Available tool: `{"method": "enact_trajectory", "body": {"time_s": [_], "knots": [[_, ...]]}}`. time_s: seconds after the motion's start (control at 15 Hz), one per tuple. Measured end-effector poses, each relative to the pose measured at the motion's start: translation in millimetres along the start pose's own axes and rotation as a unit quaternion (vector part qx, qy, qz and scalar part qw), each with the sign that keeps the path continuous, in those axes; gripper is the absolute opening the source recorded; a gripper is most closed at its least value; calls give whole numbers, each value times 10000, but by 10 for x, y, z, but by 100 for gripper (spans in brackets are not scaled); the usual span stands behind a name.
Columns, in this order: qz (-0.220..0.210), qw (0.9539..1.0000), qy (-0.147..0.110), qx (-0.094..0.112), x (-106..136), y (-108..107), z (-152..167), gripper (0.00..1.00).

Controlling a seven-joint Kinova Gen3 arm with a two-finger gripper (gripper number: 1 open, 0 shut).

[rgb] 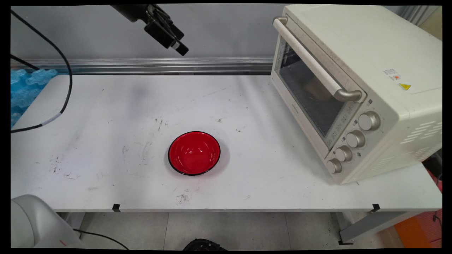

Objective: Open the oven

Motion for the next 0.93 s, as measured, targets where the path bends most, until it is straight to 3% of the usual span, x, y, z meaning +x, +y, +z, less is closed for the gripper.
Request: {"method": "enact_trajectory", "body": {"time_s": [0.07, 0.47, 0.93], "knots": [[-1, 10000, 14, -7, 7, 2, 9, 0], [-33, 9999, 143, -28, 100, -21, 112, 0], [-213, 9989, 410, -83, 369, -99, 309, 0]]}}
